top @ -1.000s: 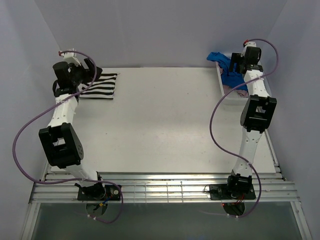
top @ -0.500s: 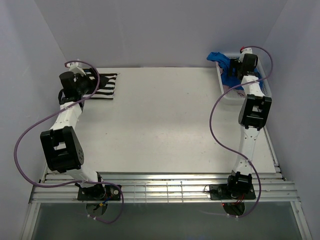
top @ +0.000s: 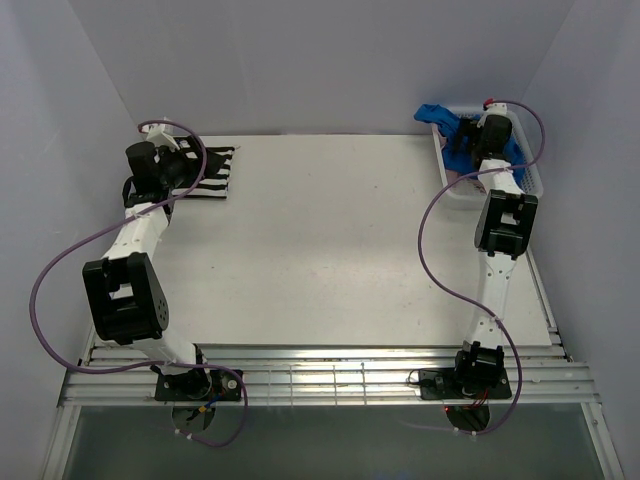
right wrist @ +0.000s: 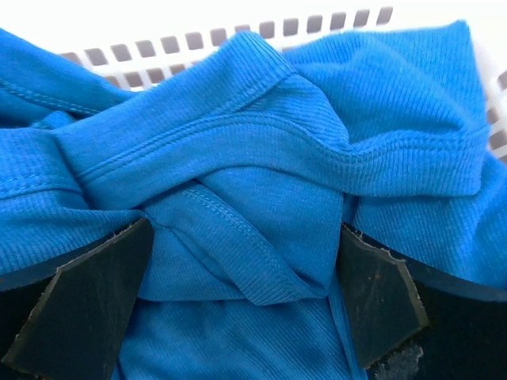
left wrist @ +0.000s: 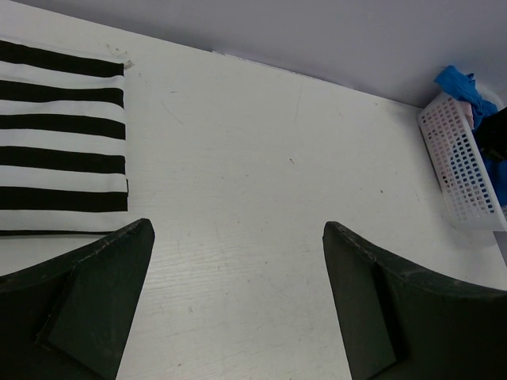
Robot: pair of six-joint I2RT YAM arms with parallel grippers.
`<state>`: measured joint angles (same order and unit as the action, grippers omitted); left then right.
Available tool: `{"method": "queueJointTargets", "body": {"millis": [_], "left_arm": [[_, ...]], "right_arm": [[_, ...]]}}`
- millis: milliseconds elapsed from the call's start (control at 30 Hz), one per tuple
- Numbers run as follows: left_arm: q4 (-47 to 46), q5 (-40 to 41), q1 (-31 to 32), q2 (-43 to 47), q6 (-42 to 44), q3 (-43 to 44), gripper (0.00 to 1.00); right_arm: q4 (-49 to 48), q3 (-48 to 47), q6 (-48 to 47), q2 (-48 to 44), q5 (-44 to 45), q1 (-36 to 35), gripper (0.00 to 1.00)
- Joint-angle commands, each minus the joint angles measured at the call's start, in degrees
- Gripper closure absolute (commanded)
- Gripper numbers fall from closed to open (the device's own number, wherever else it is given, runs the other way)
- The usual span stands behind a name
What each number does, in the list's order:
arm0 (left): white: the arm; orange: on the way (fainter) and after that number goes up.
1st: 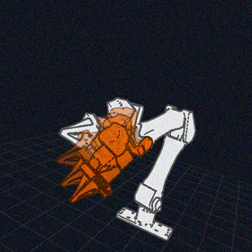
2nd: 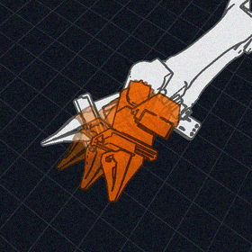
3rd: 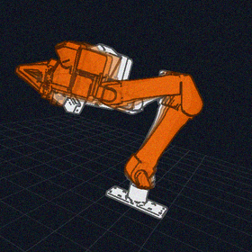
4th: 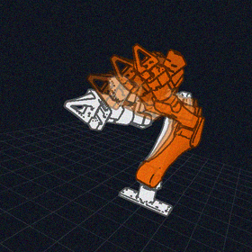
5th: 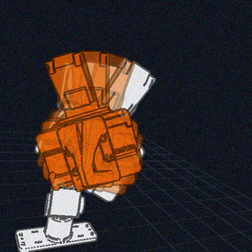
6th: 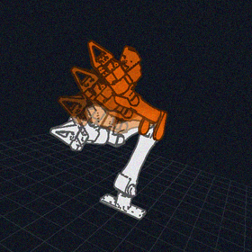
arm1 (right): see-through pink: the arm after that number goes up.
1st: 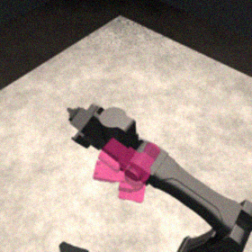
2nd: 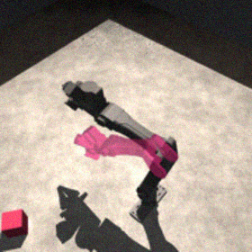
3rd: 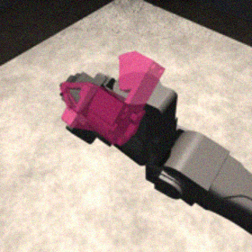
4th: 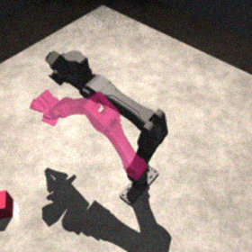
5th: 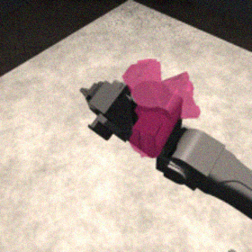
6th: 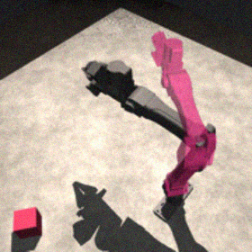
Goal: Fold and stack the tank tops
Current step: Grab the tank top from the pile
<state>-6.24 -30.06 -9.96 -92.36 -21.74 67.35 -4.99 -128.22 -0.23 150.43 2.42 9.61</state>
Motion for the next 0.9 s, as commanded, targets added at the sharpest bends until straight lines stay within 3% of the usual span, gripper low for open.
{"method": "queueJointTargets", "body": {"millis": [0, 33, 100, 267, 333, 367, 400, 633, 867], "left_arm": [[-0.5, 0.0, 0.8, 3.8, 1.3, 0.2, 0.02], [-0.9, 0.0, 0.9, 4.2, 1.8, 0.0, 0.02], [-1.1, 1.1, 1.4, 4.6, 1.9, -0.6, 0.02], [-1.3, 1.2, 1.8, 4.2, 1.3, -0.2, 0.02], [-1.3, 1.1, 2.0, 3.9, 1.4, 0.2, 0.02], [-1.3, 1.3, 2.2, 3.5, 1.4, 0.3, 0.02], [-1.3, 1.4, 2.3, 3.3, 1.3, 0.4, 0.02], [-1.4, 2.1, 2.9, 2.3, 0.6, 1.2, 0.02], [-1.8, 1.9, 4.3, 2.2, -1.1, 0.8, 0.02]], "right_arm": [[-4.1, -2.6, 3.5, 1.6, -0.3, 0.8, 0.0], [-4.1, -2.3, 4.0, 1.6, -0.6, 0.9, 0.0], [-4.2, -1.2, 5.7, 1.5, -1.1, 1.5, 0.11], [-6.0, 1.5, 7.2, -0.4, -3.7, 2.0, 0.51], [-7.3, 3.2, 7.3, -1.5, -4.0, 2.0, 0.61], [-8.4, 3.5, 7.4, -2.5, -4.2, 2.0, 0.82], [-8.6, 3.6, 7.5, -2.9, -3.8, 2.0, 0.92], [-10.6, 6.0, 8.4, -9.4, -5.4, 1.7, 0.92], [-20.6, 23.7, 10.0, -27.1, -5.7, -0.4, 0.92]]}}
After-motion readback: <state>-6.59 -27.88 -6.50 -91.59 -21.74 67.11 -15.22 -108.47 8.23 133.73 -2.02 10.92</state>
